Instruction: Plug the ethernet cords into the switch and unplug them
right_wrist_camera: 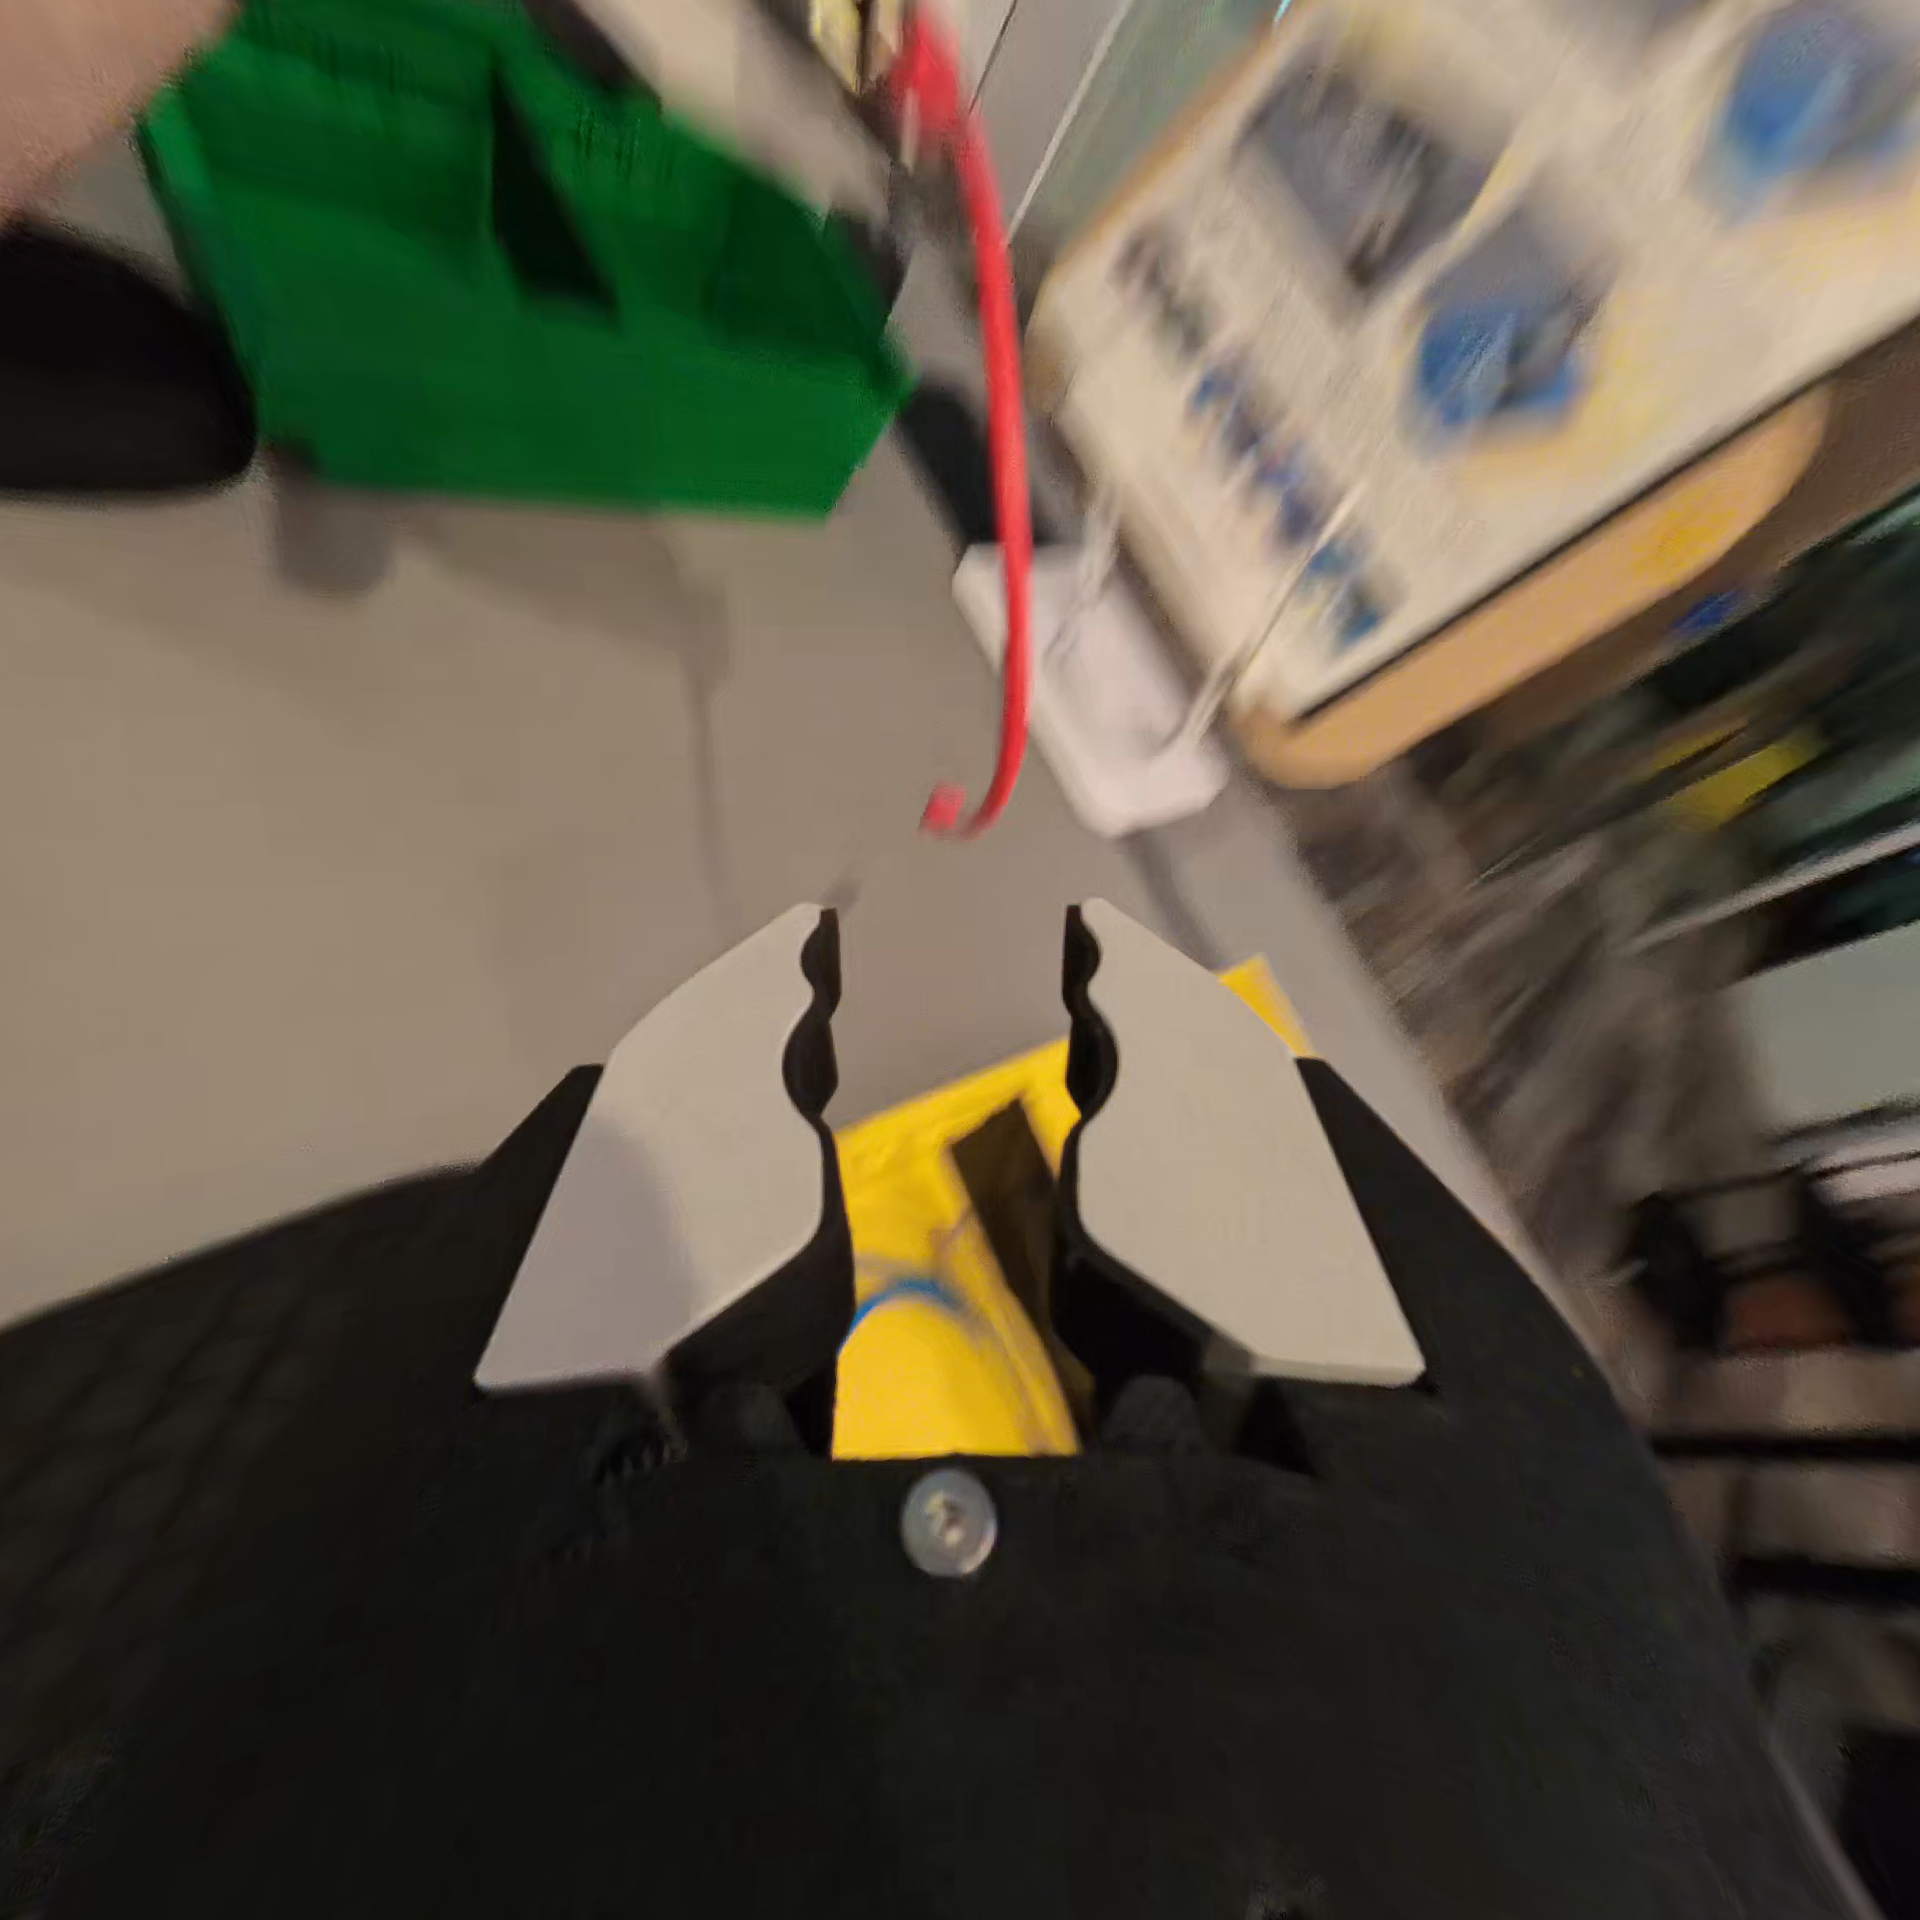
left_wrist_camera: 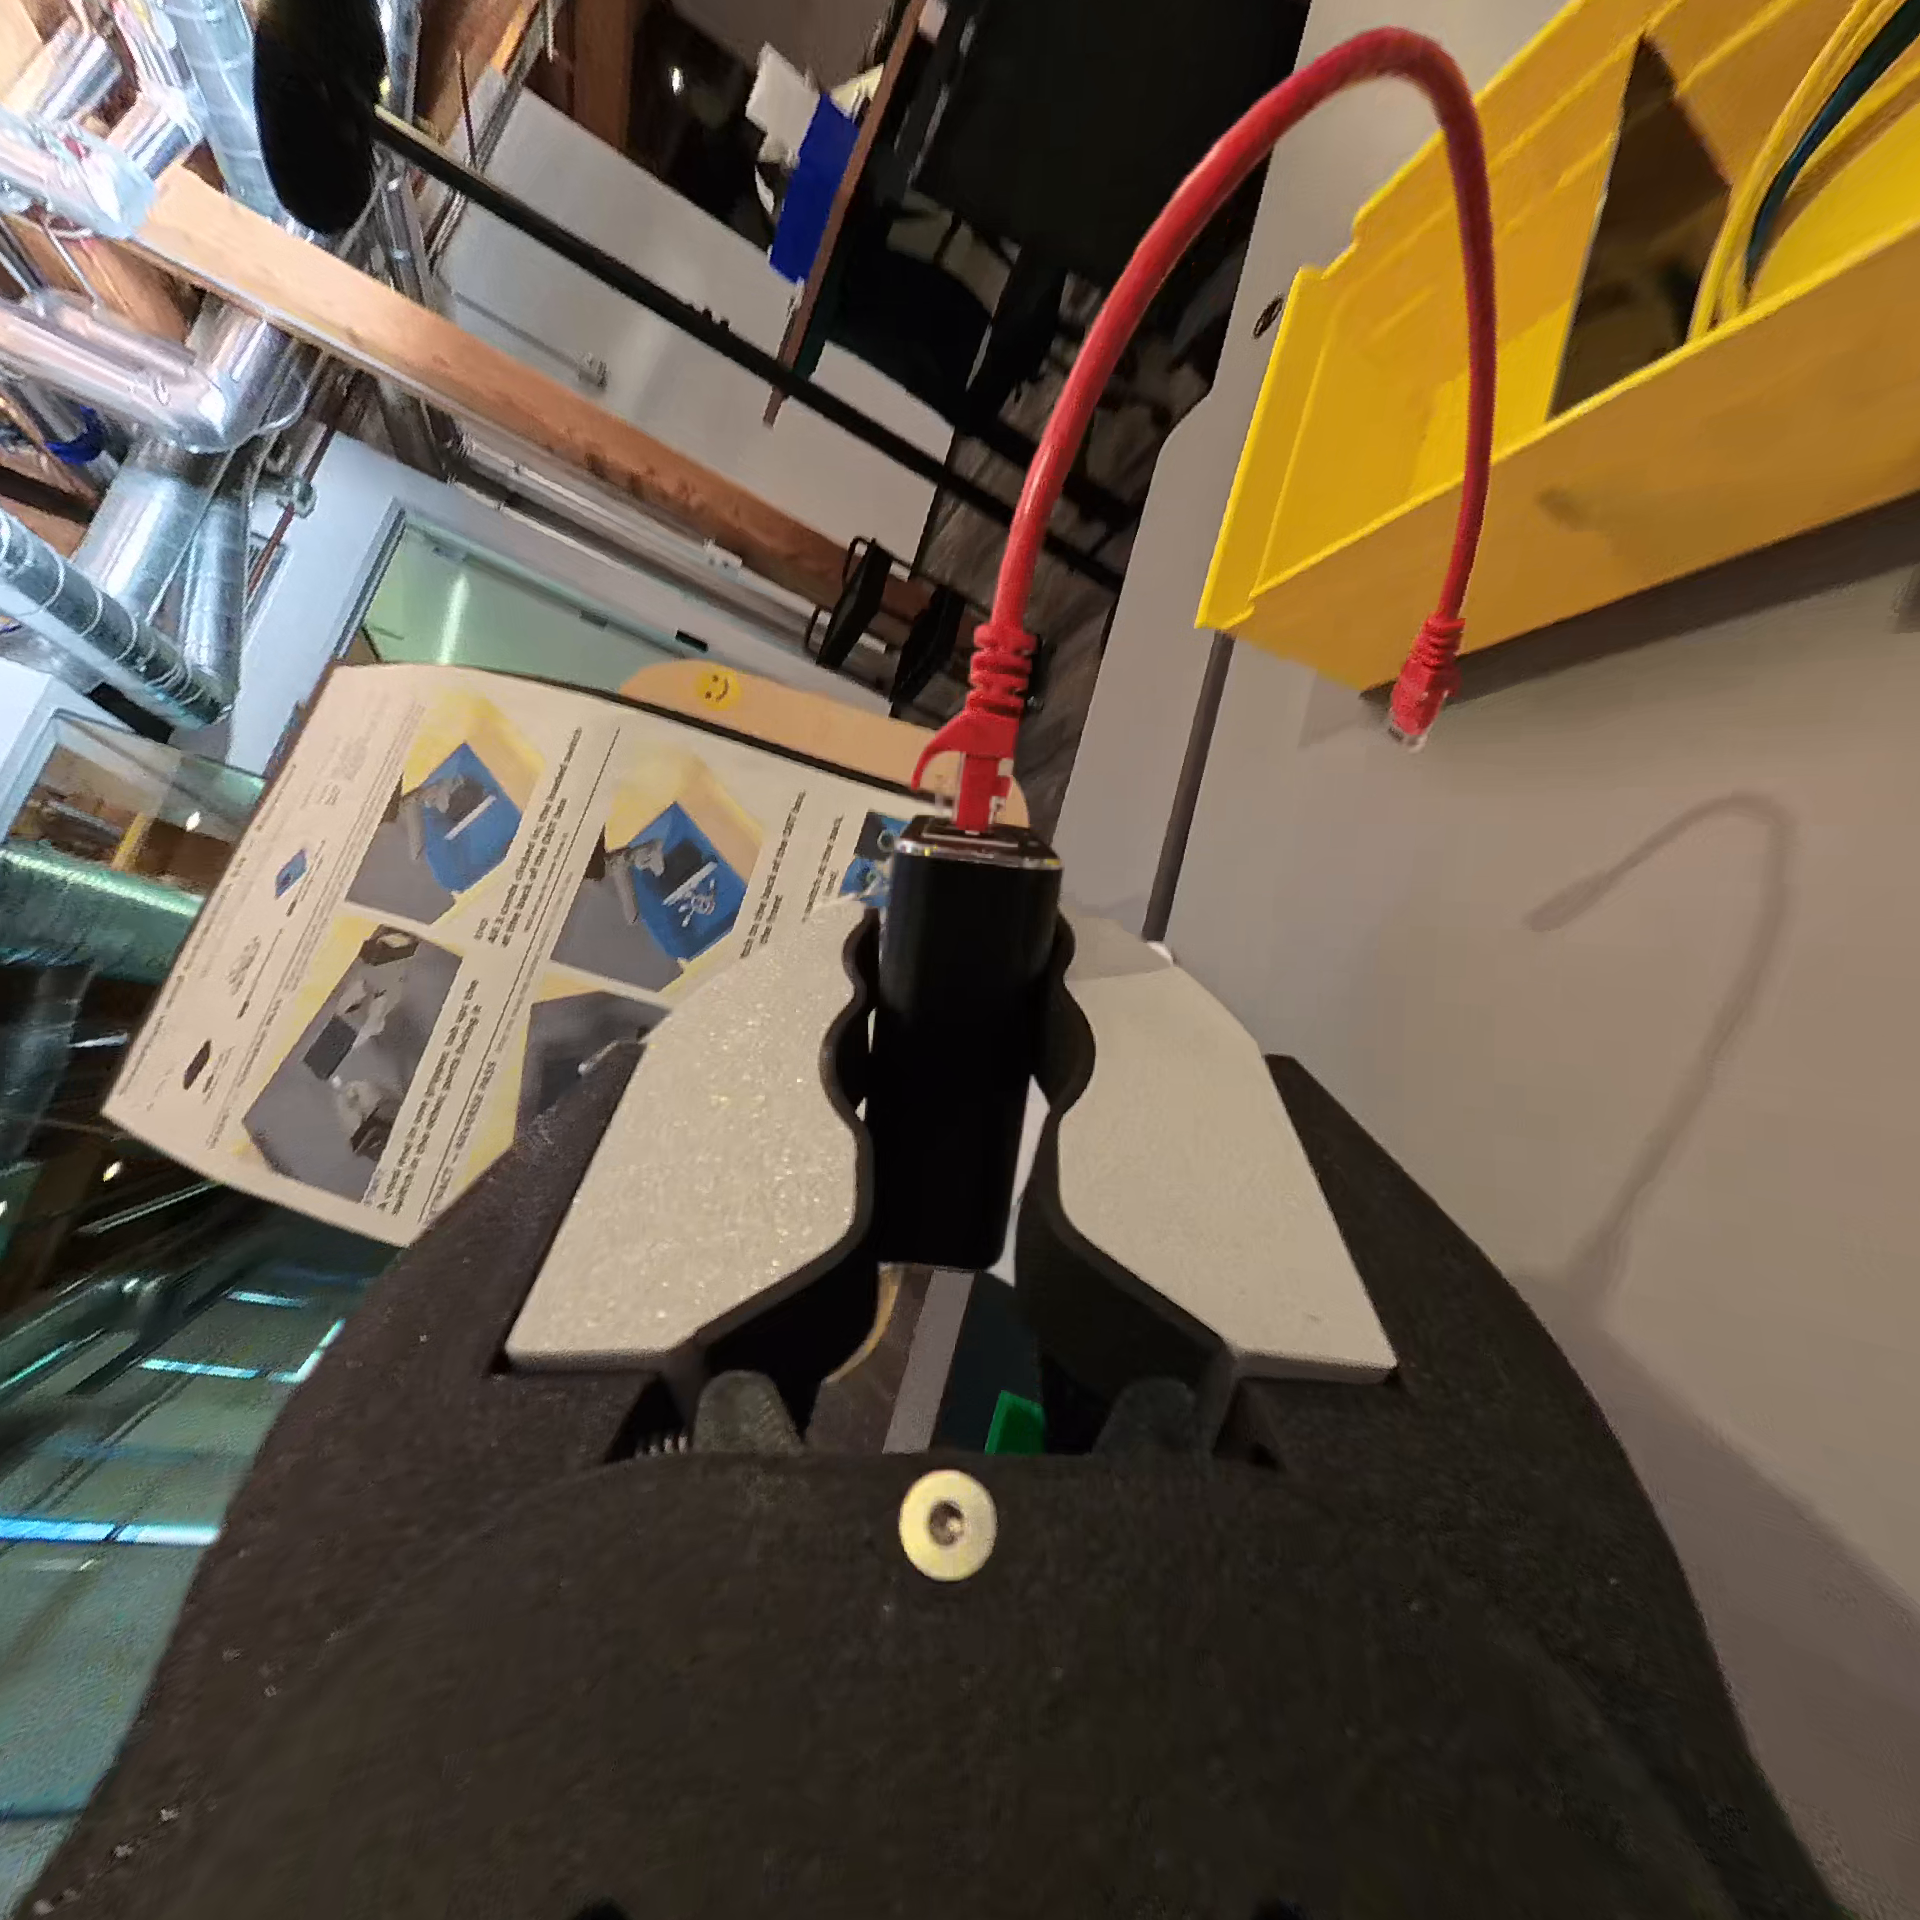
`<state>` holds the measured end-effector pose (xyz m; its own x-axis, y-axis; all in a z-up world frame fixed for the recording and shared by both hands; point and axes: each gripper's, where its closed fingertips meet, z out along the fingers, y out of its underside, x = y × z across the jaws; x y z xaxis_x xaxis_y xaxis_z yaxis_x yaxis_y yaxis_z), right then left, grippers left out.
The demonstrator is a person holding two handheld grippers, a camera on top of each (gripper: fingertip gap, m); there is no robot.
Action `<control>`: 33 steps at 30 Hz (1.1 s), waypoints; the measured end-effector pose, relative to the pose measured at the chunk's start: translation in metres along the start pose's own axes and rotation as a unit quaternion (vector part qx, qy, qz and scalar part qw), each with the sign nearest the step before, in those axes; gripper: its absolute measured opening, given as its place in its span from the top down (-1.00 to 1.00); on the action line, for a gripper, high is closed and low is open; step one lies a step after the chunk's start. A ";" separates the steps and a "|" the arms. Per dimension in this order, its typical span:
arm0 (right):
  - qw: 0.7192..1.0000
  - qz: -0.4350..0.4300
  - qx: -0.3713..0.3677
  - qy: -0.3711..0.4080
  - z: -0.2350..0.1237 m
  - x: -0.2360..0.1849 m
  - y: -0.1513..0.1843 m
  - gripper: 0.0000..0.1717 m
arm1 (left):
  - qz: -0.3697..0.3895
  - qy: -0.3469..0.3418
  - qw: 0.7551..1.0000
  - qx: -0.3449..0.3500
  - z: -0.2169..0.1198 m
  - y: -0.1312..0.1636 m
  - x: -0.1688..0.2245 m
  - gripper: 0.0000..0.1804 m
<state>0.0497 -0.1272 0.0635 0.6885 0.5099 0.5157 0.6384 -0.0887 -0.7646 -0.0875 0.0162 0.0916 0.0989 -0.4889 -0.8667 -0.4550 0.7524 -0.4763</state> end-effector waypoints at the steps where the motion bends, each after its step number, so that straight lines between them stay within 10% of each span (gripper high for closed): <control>1: 0.998 -0.036 0.038 0.032 -0.002 0.002 -0.027 0.50 | -0.002 0.005 1.000 0.011 -0.001 -0.004 0.002 0.70; 11: 0.929 -0.360 0.016 0.079 0.066 -0.022 -0.120 0.64 | 0.021 0.035 0.998 0.057 -0.008 -0.032 0.018 0.71; 33: 0.915 -0.392 0.009 0.092 0.095 -0.027 -0.121 0.83 | 0.080 0.020 0.996 0.040 -0.012 -0.041 0.023 0.71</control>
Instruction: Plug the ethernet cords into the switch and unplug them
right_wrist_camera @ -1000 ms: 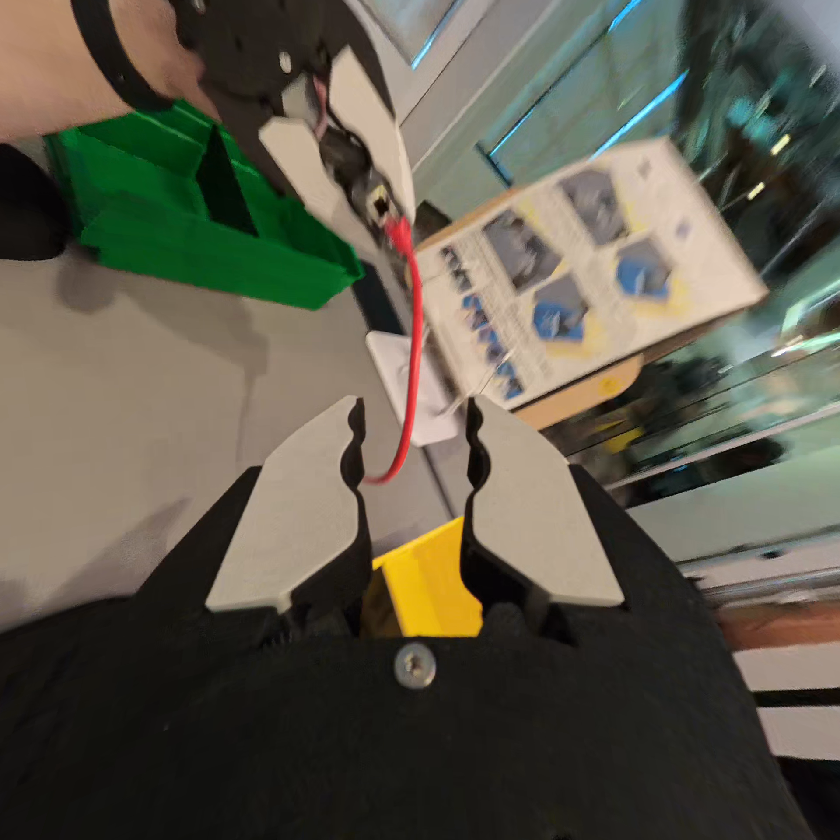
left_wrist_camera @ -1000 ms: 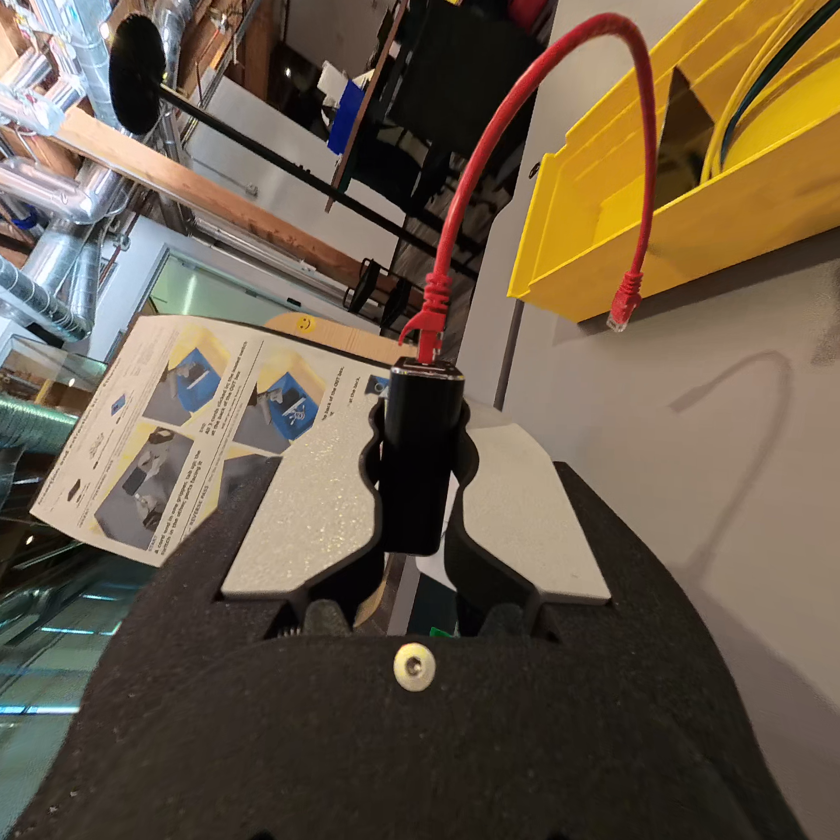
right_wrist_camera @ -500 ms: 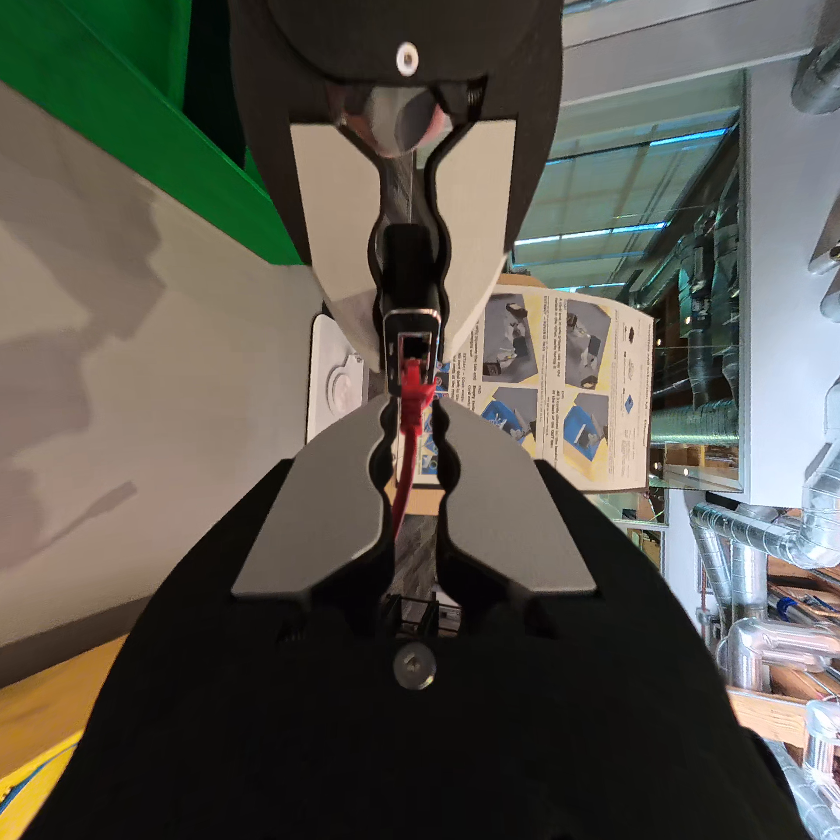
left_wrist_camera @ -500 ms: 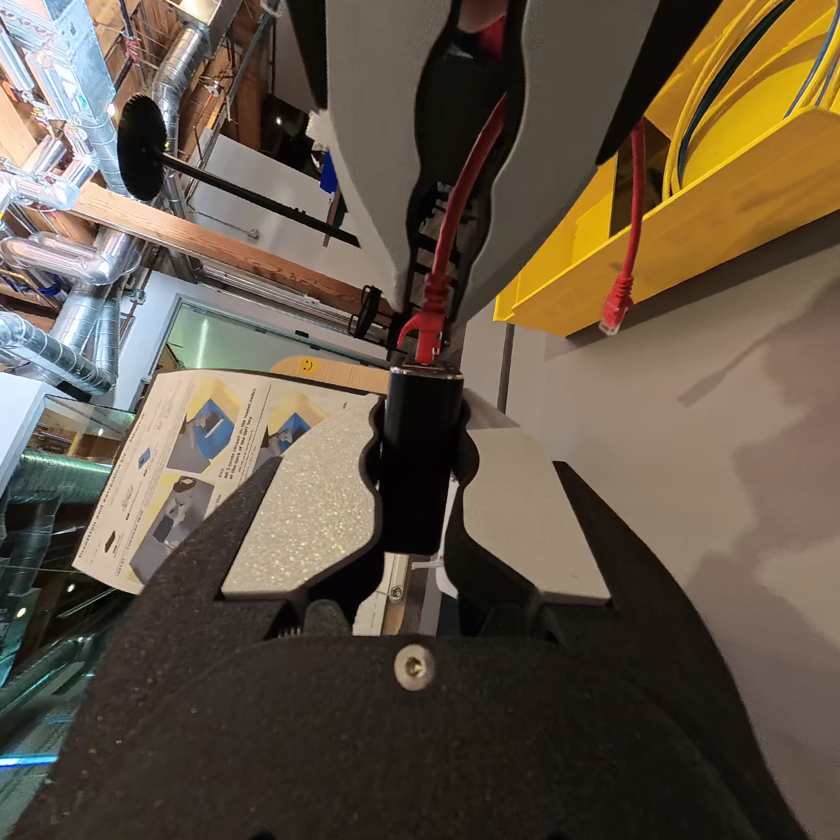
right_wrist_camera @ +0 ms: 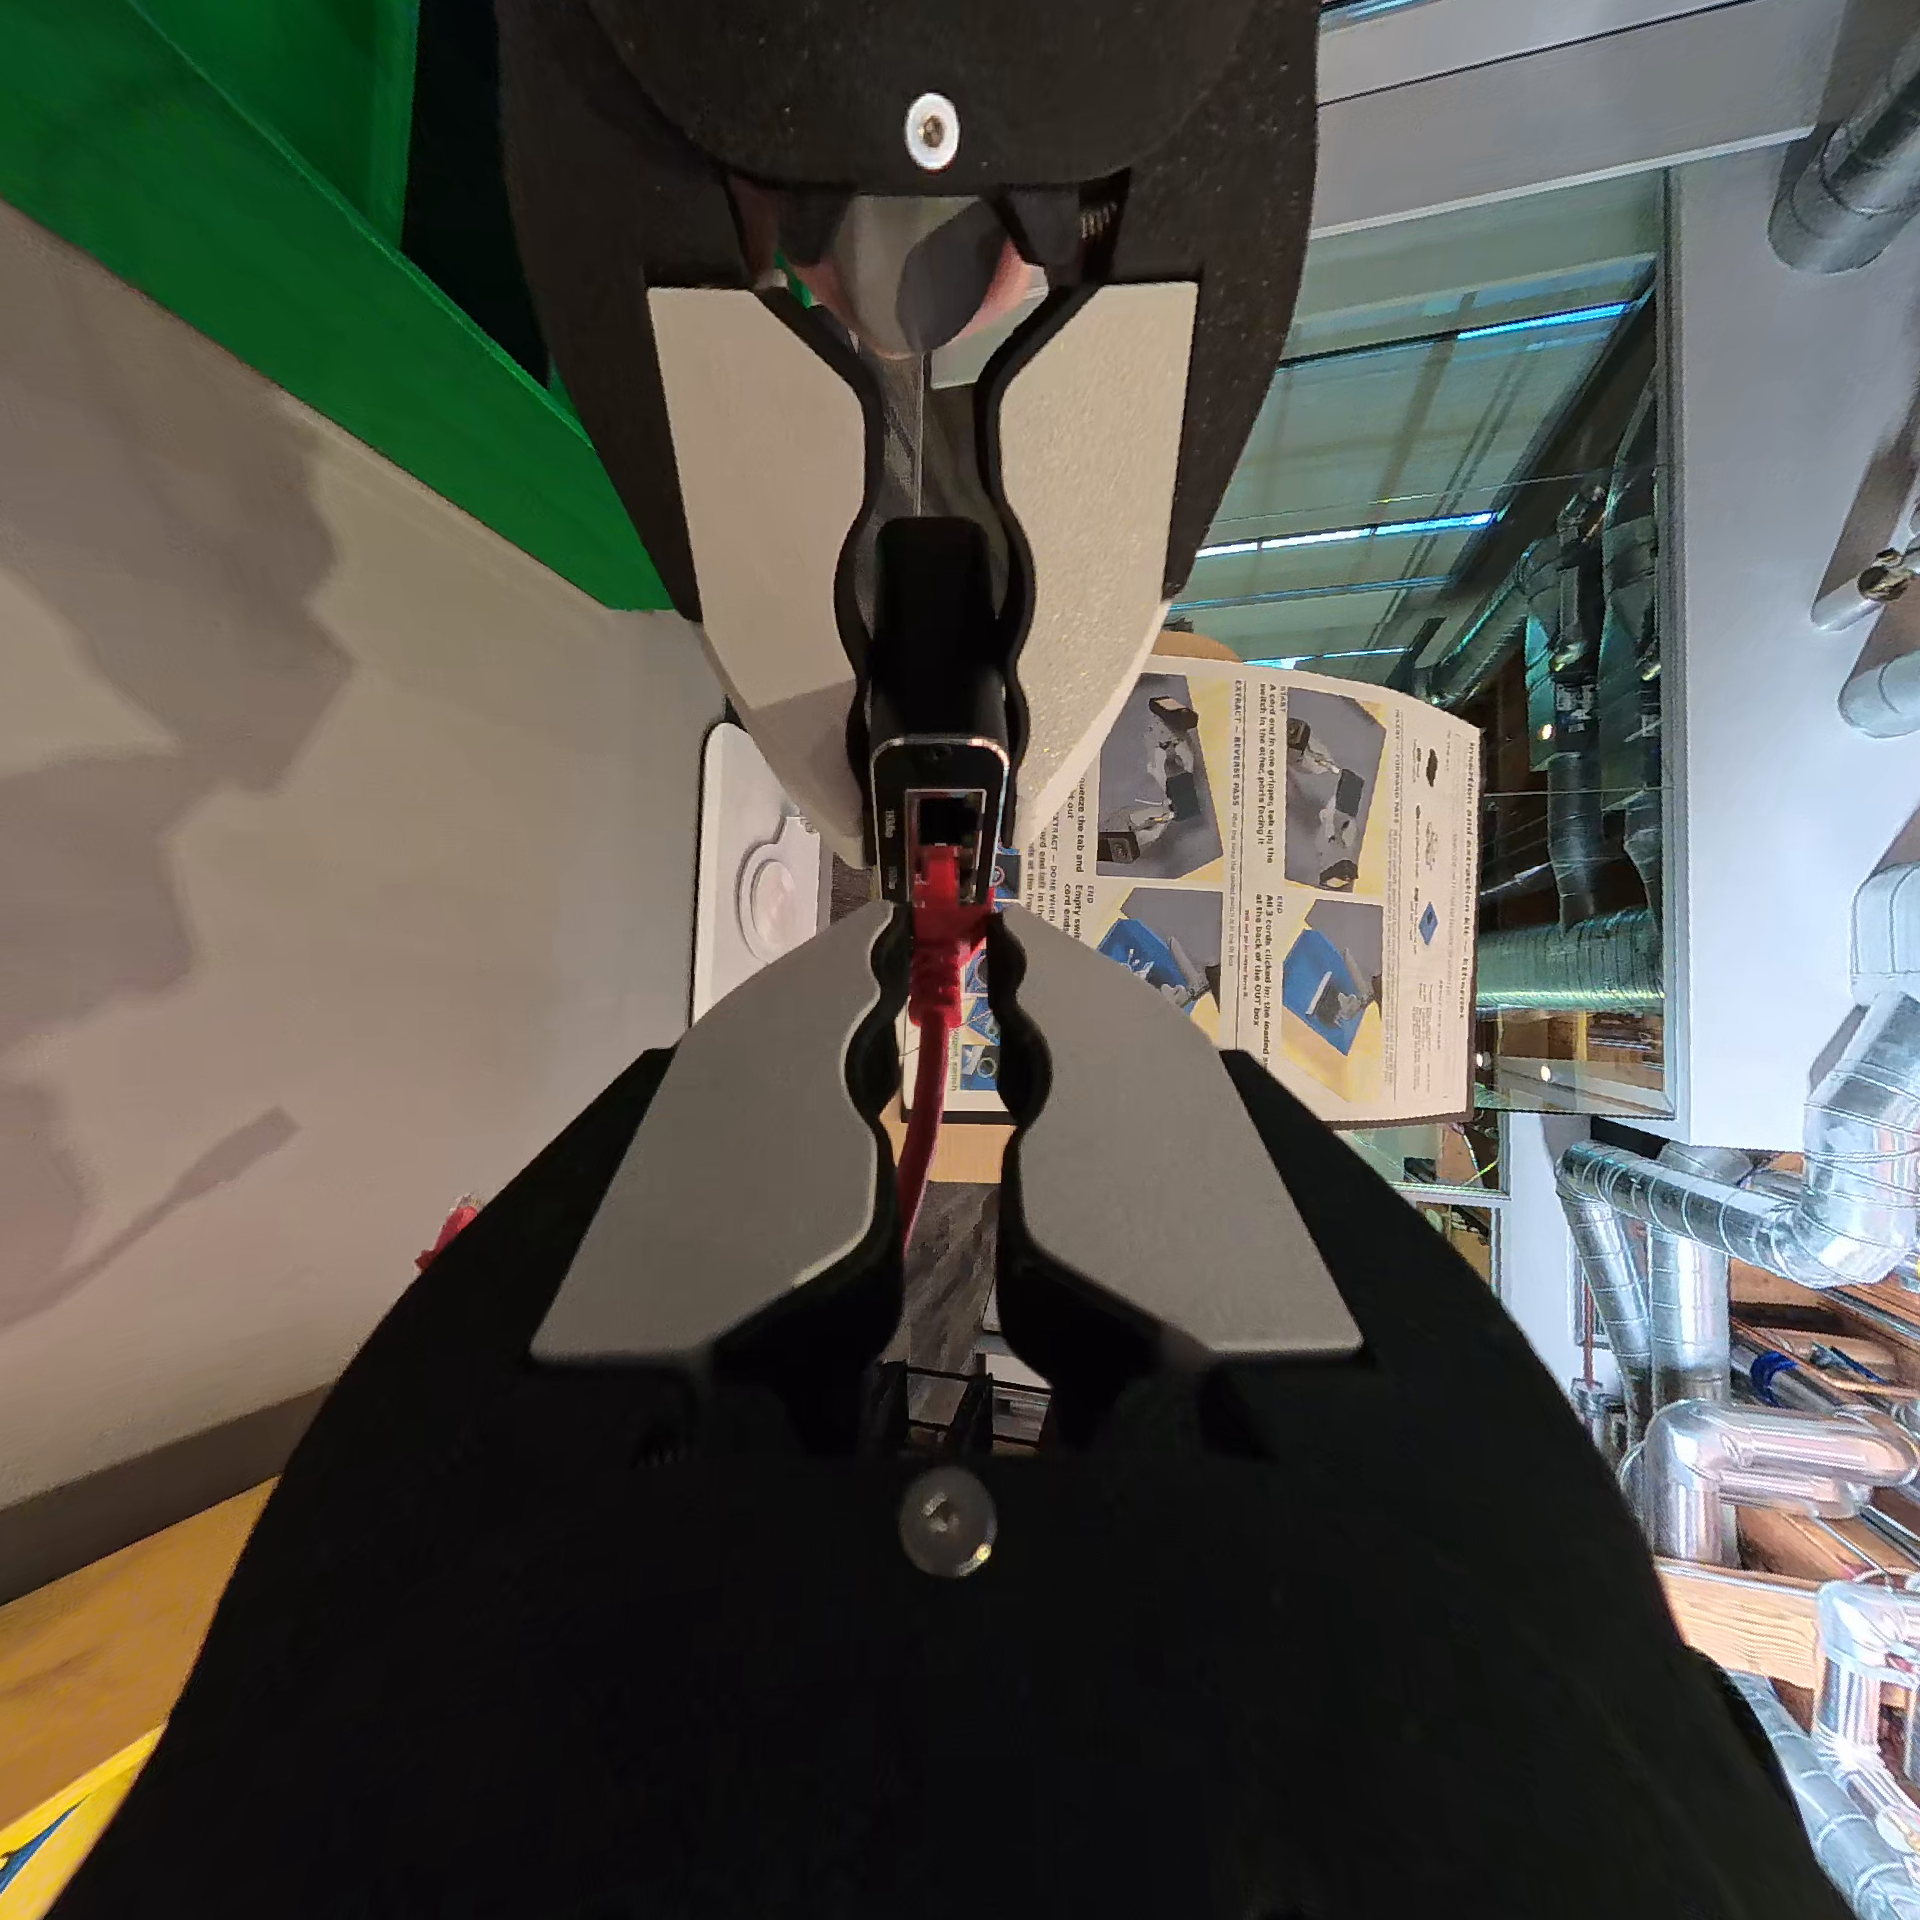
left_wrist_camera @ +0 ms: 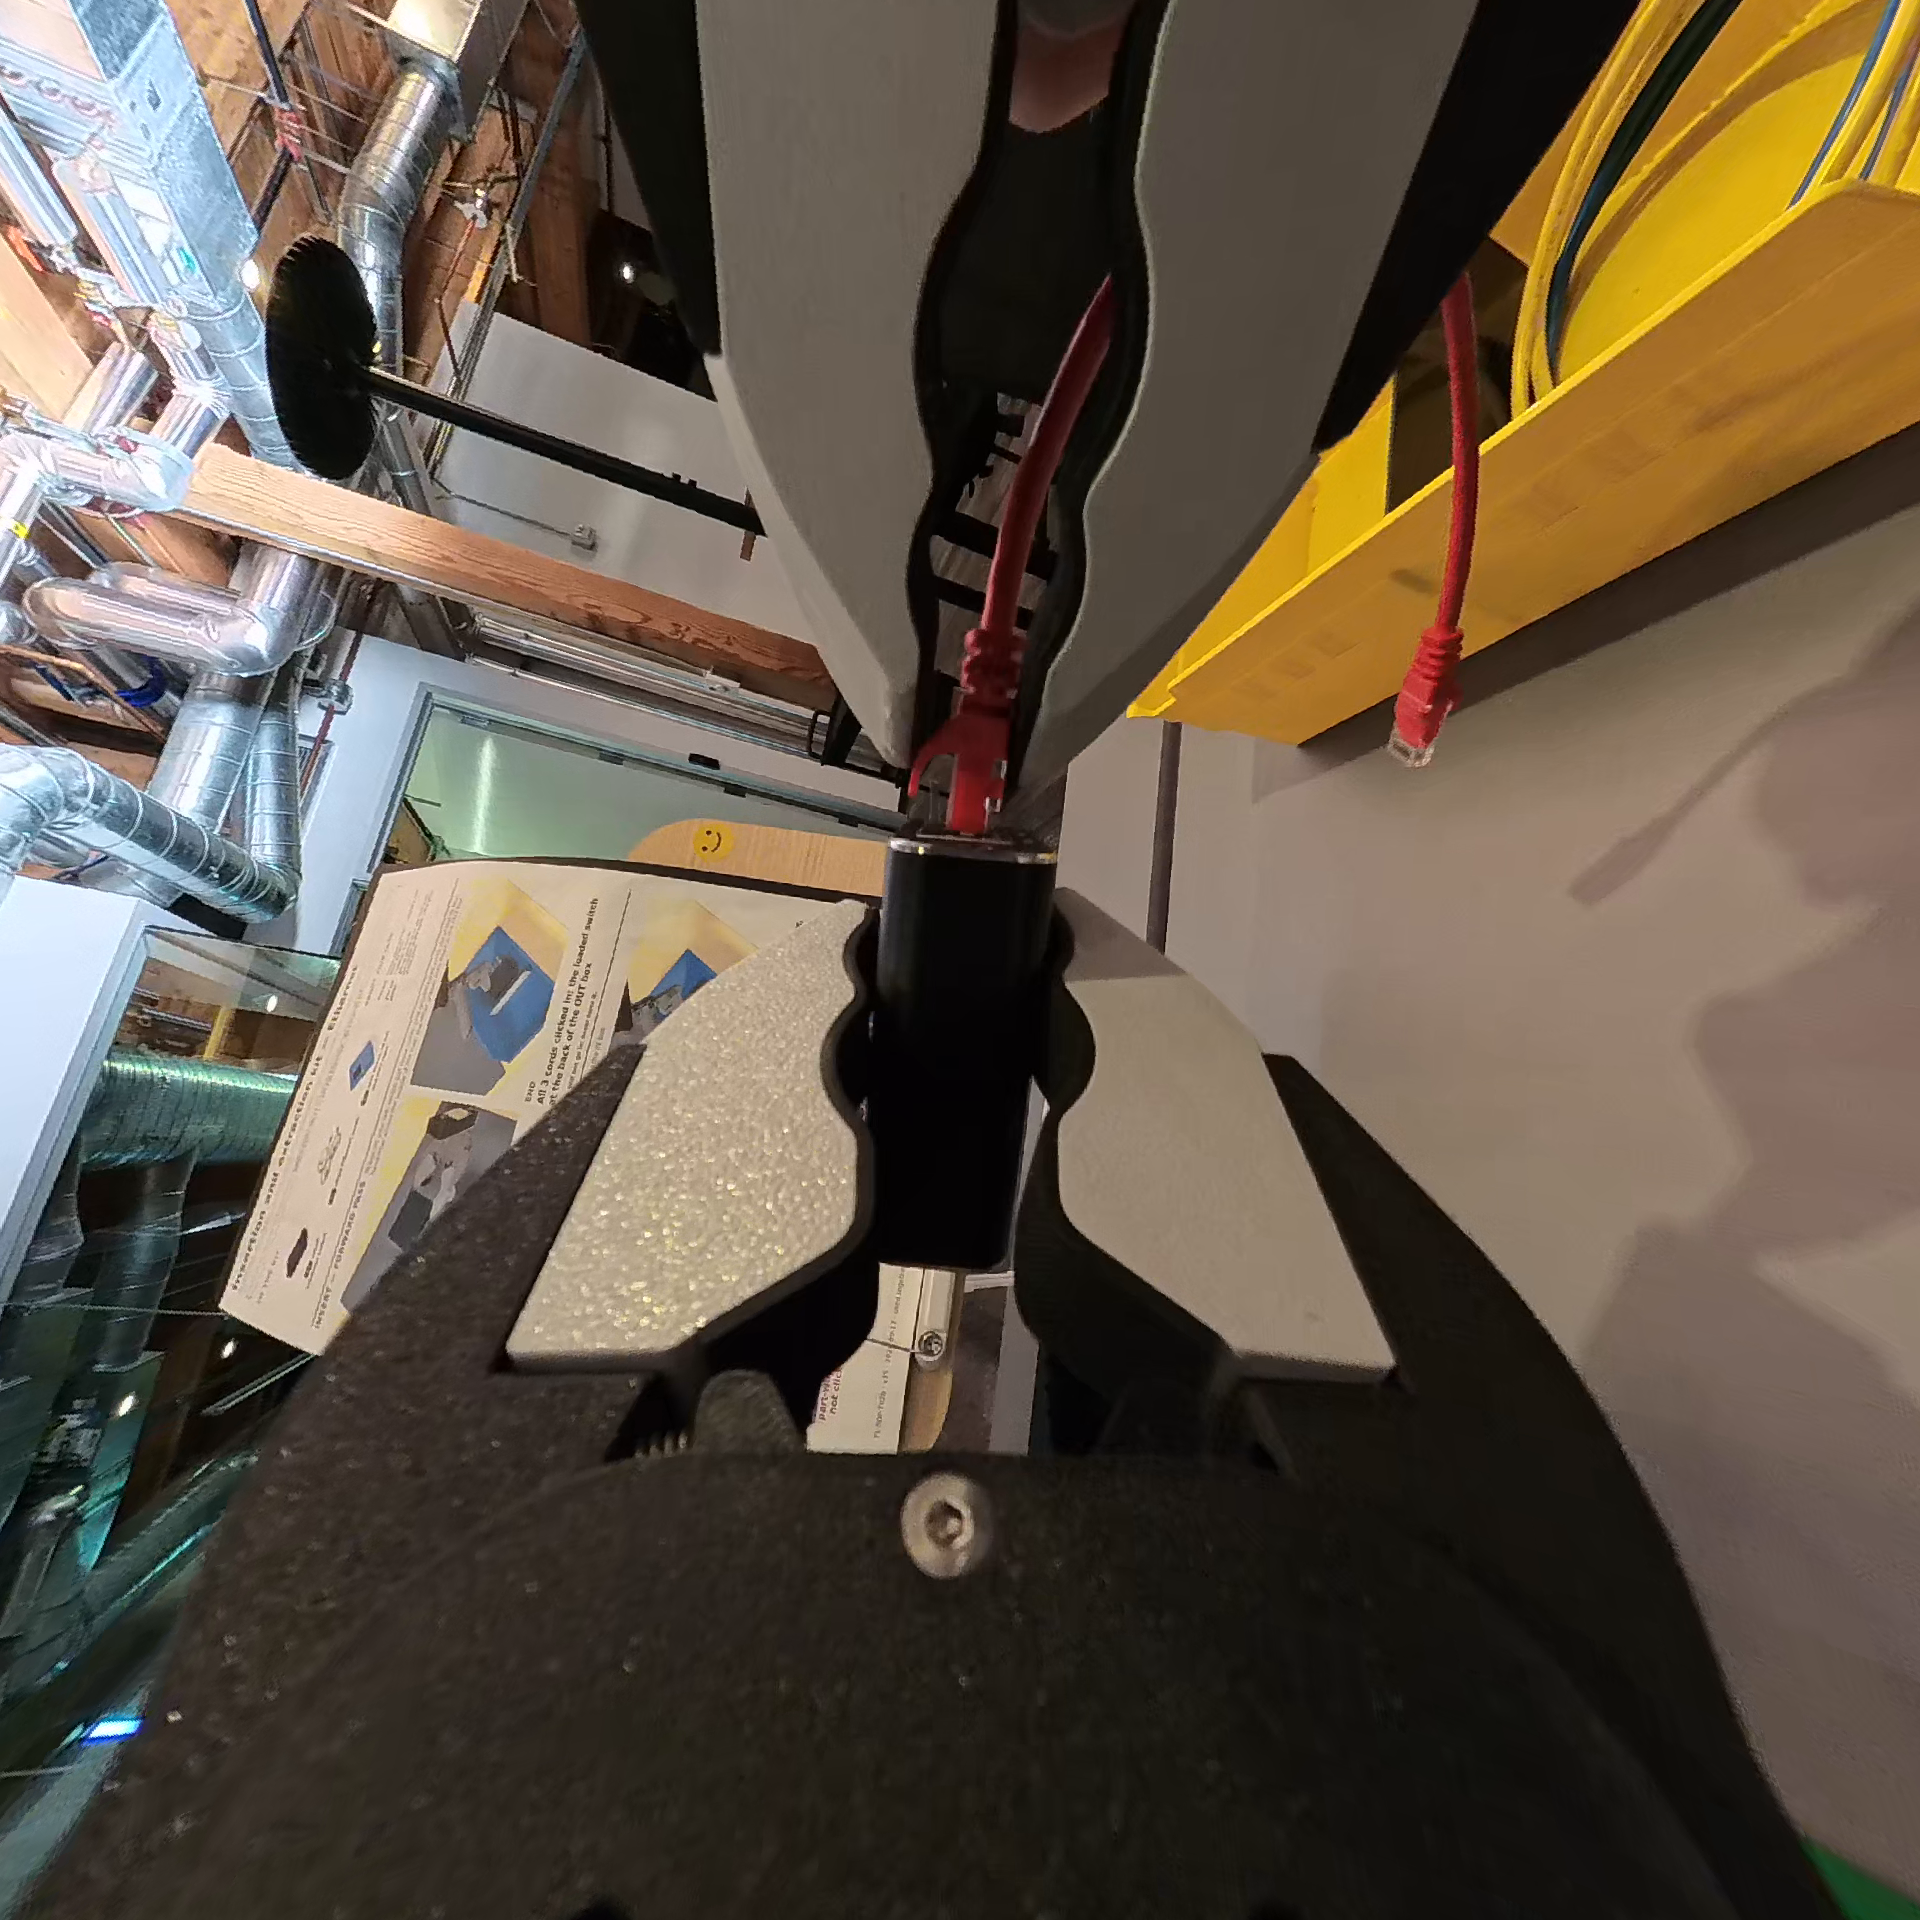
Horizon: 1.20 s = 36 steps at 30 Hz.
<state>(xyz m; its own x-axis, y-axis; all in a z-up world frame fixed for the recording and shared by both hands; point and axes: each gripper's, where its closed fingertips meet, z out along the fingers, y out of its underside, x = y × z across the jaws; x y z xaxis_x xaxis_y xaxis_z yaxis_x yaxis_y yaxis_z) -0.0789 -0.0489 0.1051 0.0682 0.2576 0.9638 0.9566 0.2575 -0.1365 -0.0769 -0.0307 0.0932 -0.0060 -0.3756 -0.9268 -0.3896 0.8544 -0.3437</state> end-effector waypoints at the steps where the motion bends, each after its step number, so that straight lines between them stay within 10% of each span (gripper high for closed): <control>1: 1.000 0.001 -0.002 -0.002 0.000 -0.001 0.001 0.83 | 0.002 0.002 1.000 -0.001 0.000 0.000 0.001 0.71; 36: 0.999 -0.036 -0.015 0.011 0.003 -0.002 0.003 0.84 | 0.025 -0.011 1.000 -0.012 0.000 -0.003 0.000 0.71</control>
